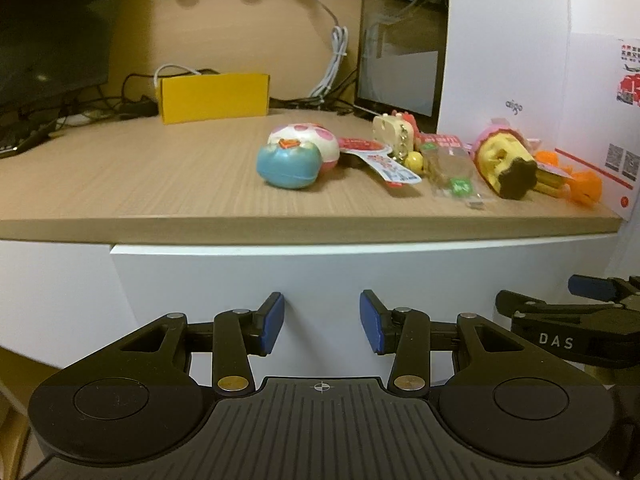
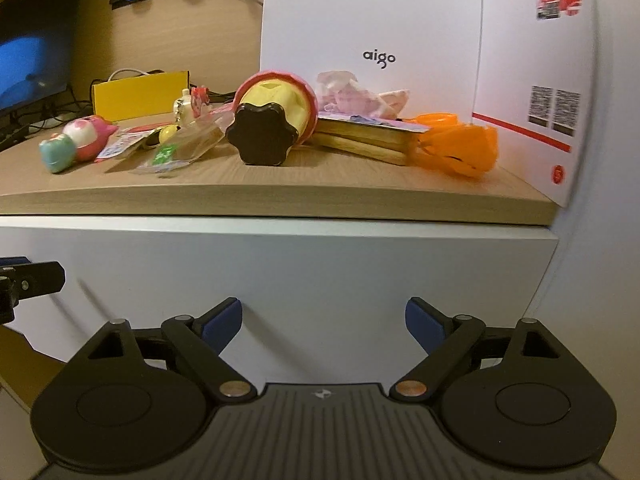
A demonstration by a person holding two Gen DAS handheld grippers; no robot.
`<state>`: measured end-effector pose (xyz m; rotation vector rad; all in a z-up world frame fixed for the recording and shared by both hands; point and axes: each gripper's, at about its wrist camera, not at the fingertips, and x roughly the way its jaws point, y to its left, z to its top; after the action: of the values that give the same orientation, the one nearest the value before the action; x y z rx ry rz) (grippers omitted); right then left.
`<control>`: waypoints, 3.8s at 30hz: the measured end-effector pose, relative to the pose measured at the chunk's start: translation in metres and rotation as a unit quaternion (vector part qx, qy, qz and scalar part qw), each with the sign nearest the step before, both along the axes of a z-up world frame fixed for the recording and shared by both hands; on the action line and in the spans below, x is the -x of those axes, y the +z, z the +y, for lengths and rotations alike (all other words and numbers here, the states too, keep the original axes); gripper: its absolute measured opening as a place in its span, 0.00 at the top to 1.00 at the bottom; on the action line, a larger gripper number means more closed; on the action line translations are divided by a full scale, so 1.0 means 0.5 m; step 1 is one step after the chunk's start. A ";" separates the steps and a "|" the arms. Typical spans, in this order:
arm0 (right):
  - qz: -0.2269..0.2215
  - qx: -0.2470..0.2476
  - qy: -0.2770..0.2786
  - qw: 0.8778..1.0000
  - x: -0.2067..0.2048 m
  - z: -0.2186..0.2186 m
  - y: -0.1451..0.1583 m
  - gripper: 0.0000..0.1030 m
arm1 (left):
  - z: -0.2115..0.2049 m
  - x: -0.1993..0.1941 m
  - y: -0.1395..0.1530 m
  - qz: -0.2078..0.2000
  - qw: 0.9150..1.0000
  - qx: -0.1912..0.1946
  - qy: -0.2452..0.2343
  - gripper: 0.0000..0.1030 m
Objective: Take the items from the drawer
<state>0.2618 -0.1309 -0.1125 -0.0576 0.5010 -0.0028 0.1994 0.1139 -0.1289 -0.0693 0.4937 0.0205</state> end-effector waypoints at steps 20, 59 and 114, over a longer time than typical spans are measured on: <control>0.091 -0.062 0.000 0.994 0.107 -0.071 0.149 0.05 | -0.007 0.075 0.110 0.072 0.997 0.036 0.020 0.43; 0.119 -0.018 0.036 0.992 0.351 -0.098 0.287 0.04 | -0.191 0.311 0.244 0.145 0.989 0.012 -0.012 0.46; 0.135 -0.026 0.043 0.990 0.352 -0.091 0.280 0.04 | -0.173 0.315 0.240 0.149 0.989 0.023 -0.010 0.47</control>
<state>0.0857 -0.1766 0.0273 -0.0293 0.7696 0.1041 0.0417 0.0275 -0.0090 -0.1072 0.7933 -0.0005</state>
